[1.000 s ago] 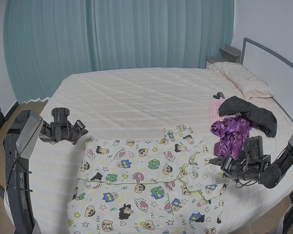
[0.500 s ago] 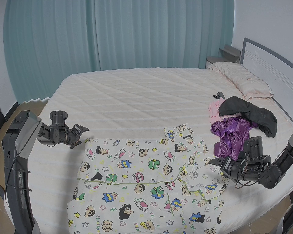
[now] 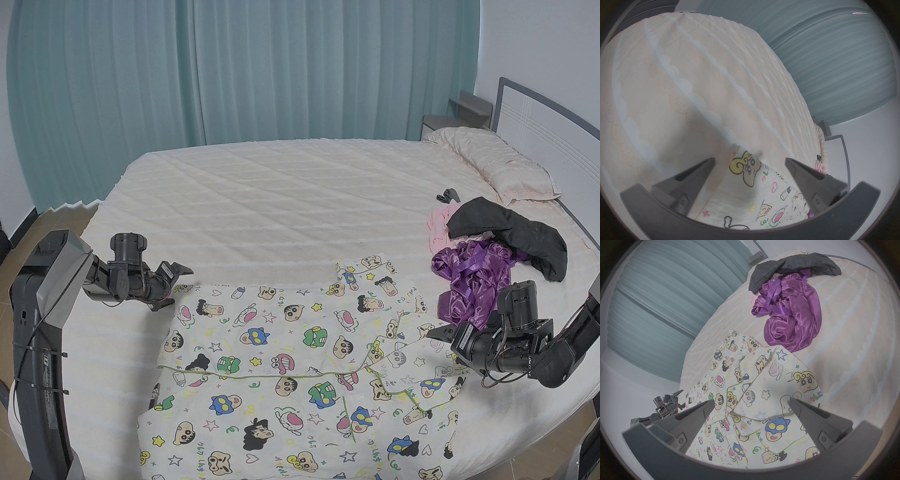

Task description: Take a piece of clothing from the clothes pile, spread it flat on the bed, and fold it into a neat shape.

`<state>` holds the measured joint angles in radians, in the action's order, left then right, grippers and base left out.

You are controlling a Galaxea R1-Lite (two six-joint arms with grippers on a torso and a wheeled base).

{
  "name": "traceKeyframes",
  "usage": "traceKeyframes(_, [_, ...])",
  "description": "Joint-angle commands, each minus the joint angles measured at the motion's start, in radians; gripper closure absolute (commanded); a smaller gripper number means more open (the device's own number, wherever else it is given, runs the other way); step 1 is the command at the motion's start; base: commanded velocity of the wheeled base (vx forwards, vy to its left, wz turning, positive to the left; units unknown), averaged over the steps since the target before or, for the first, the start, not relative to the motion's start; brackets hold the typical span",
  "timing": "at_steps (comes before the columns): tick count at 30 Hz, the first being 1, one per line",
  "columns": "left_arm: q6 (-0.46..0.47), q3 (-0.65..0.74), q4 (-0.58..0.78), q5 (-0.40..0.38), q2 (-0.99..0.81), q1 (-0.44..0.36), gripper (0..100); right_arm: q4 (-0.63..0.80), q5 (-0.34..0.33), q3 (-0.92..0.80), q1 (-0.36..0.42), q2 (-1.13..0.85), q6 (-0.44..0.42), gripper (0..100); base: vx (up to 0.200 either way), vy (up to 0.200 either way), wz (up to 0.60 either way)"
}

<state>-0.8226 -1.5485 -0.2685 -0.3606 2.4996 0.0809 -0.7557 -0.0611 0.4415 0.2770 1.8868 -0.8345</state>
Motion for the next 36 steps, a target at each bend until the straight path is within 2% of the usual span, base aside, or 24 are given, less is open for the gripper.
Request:
traceKeyframes(1, [-0.003,-0.012,0.0,0.0,0.025,-0.006,100,-0.001,0.0,-0.001,0.001,0.008,0.002,0,0.0,0.0,0.0])
traceKeyframes(16, [0.005,-0.074,0.011,0.005,0.005,0.007,100,-0.001,0.0,0.0,0.002,0.012,0.002,0,0.0,0.0,0.0])
traceKeyframes(22, [0.08,-0.094,0.045,0.014,0.015,0.004,100,-0.001,0.0,-0.001,0.002,0.012,0.002,0,0.0,0.0,0.0])
traceKeyframes(28, [0.091,-0.101,0.046,0.02,0.022,0.004,100,-0.001,0.0,0.0,0.002,0.014,0.002,0,0.0,0.0,0.0])
traceKeyframes(29, [0.091,-0.104,0.048,0.023,0.024,0.005,0,-0.001,0.0,-0.001,0.002,0.014,0.002,0,0.0,0.0,0.0])
traceKeyframes(36, [0.08,-0.085,0.058,0.043,0.018,0.022,0,-0.001,0.0,-0.003,0.001,0.014,0.002,0,0.0,0.0,0.0])
